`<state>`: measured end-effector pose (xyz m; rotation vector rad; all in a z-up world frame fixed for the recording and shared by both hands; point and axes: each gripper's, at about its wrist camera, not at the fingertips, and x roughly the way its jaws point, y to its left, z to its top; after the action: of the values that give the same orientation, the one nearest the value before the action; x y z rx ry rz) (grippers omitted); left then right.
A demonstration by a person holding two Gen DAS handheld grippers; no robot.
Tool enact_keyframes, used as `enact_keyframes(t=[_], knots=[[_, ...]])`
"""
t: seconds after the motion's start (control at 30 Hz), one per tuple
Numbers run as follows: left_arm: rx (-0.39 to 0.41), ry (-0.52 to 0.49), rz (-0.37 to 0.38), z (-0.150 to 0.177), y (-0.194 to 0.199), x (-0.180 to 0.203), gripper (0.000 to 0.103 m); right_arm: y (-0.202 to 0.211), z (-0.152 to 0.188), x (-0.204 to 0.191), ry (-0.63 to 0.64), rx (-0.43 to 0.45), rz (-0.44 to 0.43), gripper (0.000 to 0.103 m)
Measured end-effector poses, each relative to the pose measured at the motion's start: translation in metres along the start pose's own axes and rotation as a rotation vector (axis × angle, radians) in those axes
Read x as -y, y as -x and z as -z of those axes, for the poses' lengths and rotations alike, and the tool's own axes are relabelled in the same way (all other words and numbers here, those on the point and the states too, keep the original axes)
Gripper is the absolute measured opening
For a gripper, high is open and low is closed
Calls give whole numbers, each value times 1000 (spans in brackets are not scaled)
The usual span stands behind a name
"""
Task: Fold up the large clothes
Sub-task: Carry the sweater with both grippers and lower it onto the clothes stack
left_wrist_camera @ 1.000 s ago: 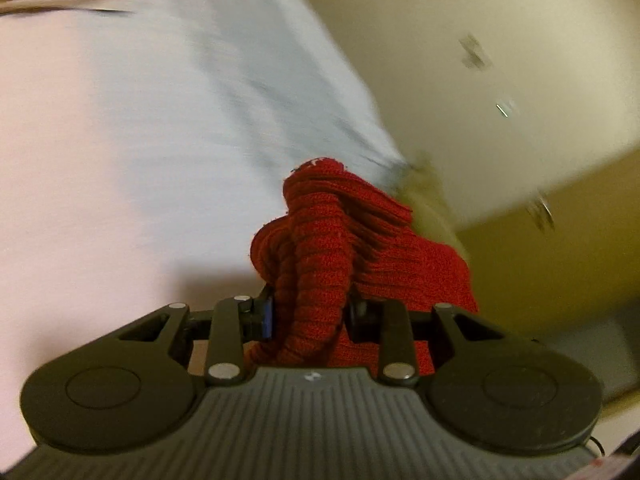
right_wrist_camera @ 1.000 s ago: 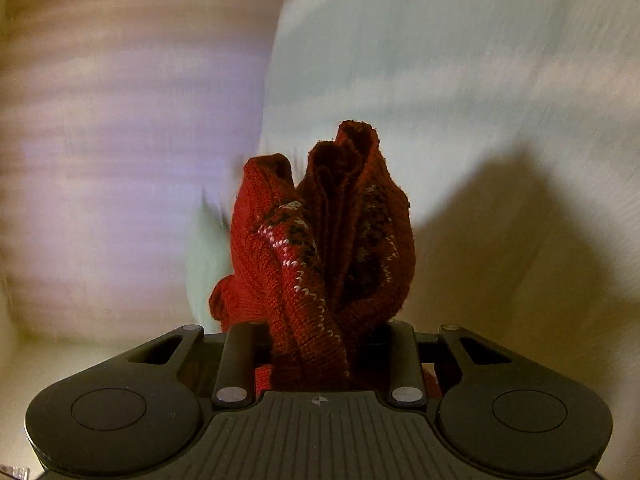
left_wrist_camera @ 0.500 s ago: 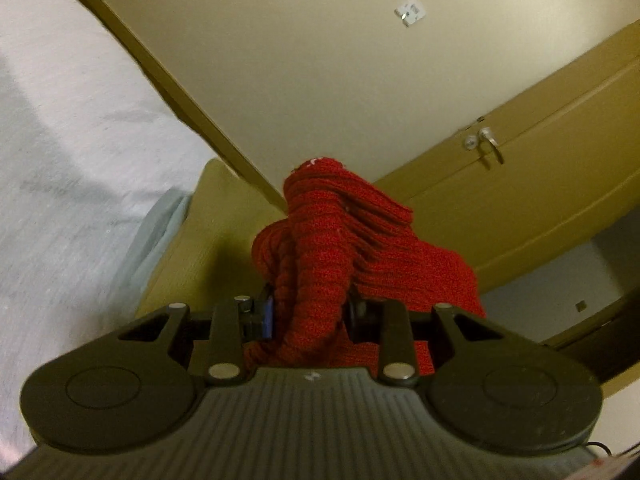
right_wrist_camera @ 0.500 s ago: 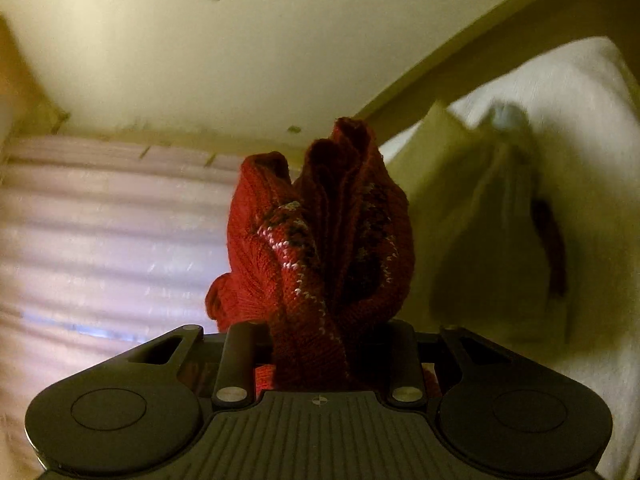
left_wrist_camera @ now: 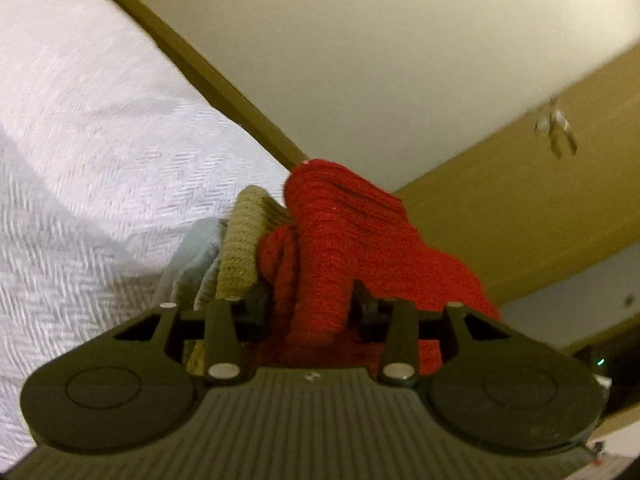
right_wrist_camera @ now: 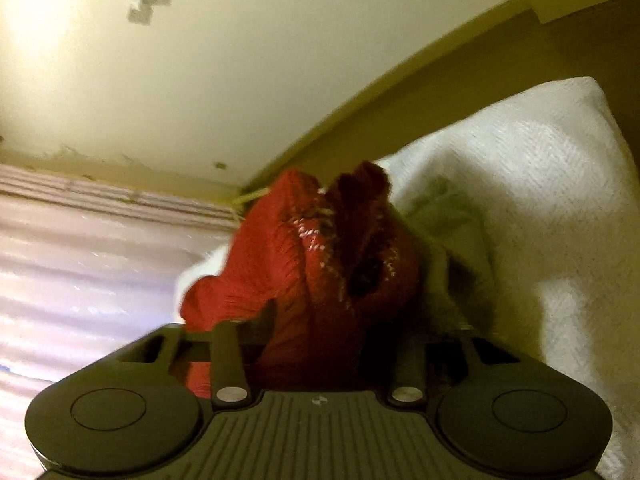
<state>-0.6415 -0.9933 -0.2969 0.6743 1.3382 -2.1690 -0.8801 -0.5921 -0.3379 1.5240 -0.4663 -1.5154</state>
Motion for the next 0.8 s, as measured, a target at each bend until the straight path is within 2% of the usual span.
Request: enact_keyframes(t=[0.03,0.07,0.13,0.2,0.23,0.33,0.4,0.47,0.53,0.57,0.63,0.67,0.77,0.8], knots=[[7,-2,-3,0,7,-2,38,4,4,-8,54,15,44,56],[24,-12,-15,-1,17,-1,39,11,0,-17,134,48,99,57],[112,-53,-84,-7,45,5,36,27,5,-39,288,153,220,57],[211,-70,-140,-14,68,13,34,34,17,-59,416,257,294,57],[235,-65,-140,-15,75,18,34,34,23,-69,472,291,315,57],[220,-134,-136,-11,63,46,34,7,30,-106,668,313,330,57],[197,-195,-153,-5,42,61,34,-20,39,-116,770,270,339,53],[150,-208,-212,-2,16,61,33,-51,45,-103,761,184,444,52],[118,-241,-289,1,1,54,22,-50,45,-92,679,185,449,51],[118,-263,-301,1,5,55,21,-40,46,-91,643,206,438,51],[127,-305,-308,4,26,65,22,-8,56,-98,652,256,428,51],[127,-321,-306,10,39,72,25,14,65,-99,670,266,395,51],[147,-359,-258,43,73,97,36,52,96,-109,728,259,347,51],[142,-363,-244,54,77,106,36,55,108,-114,753,253,342,51]])
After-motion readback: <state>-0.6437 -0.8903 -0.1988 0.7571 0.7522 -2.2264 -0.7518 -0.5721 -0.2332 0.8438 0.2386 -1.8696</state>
